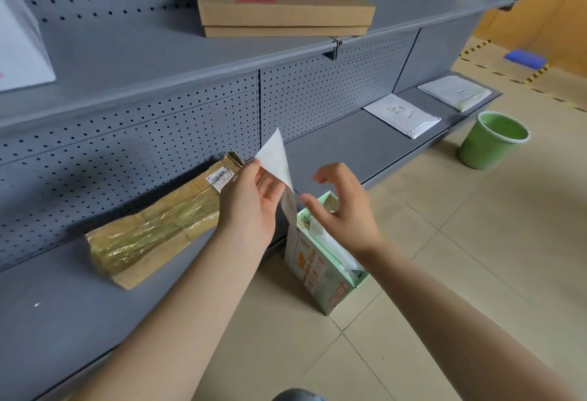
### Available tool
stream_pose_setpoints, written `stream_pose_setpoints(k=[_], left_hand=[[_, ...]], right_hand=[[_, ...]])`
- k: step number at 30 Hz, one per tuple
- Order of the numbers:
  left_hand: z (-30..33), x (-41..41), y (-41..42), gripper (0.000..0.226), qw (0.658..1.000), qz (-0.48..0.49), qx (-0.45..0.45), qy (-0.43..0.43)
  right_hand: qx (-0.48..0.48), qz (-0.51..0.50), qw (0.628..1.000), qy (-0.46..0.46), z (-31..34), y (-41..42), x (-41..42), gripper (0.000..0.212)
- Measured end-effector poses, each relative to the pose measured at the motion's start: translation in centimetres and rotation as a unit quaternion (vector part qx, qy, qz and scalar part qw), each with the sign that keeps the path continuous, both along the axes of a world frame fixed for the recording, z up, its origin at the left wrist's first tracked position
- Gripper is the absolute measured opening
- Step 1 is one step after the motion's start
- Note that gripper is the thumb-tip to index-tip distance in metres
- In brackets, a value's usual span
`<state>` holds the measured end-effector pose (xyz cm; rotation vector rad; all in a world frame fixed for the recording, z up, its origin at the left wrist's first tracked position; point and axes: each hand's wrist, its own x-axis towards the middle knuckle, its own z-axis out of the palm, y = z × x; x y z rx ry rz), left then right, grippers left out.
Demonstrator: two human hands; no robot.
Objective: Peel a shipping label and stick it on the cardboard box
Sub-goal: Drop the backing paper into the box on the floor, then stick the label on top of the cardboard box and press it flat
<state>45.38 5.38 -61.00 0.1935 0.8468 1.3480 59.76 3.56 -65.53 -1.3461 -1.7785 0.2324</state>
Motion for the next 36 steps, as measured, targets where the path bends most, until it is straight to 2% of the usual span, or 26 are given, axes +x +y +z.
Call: stream_pose_setpoints(k=[3, 6, 8, 10, 13, 16, 21, 26, 31, 36], left_hand=[[3.6, 0.7, -0.8, 0.020, 1.000, 0.001, 0.007, -0.022], [7.6, 0.8, -2.0, 0.019, 1.000, 0.002, 0.007, -0.025], [10.9, 0.5, -3.2, 0.019, 1.000, 0.000, 0.013, -0.018], [13.3, 0.2, -4.3, 0.017, 1.000, -0.016, 0.019, -0.003], [18.2, -0.8, -5.9, 0.019, 0.999, -0.025, 0.023, 0.011], [23.6, -1.9, -7.3, 0.020, 0.995, 0.011, 0.048, 0.083], [33.2, -3.9, -9.1, 0.029, 0.963, 0.090, 0.113, 0.229], [42.6, -5.9, -10.2, 0.025, 0.937, 0.146, 0.120, 0.293], [50.6, -7.5, -11.4, 0.014, 0.920, 0.200, 0.141, 0.306], [56.8, -9.0, -11.8, 0.016, 0.893, 0.244, 0.191, 0.326]], right_hand=[[0.039, 0.017, 0.998, -0.045, 3.9, -0.1, -1.2, 0.026], [0.045, -0.003, 0.999, -0.002, 7.5, -0.8, -1.7, 0.008], [0.039, -0.017, 0.999, 0.025, 10.6, -1.7, -1.9, 0.003], [0.020, -0.044, 0.996, 0.078, 13.2, -2.5, -2.3, 0.004], [-0.034, -0.061, 0.979, 0.193, 18.5, -3.8, -3.0, 0.017], [-0.063, -0.025, 0.961, 0.269, 24.8, -4.9, -4.0, 0.018], [-0.047, 0.068, 0.938, 0.337, 36.1, -6.7, -6.4, 0.022], [-0.023, 0.121, 0.923, 0.365, 46.3, -7.3, -7.9, 0.017], [-0.024, 0.148, 0.920, 0.361, 54.2, -7.2, -8.6, 0.011], [0.002, 0.163, 0.919, 0.360, 60.2, -6.5, -9.5, 0.012]])
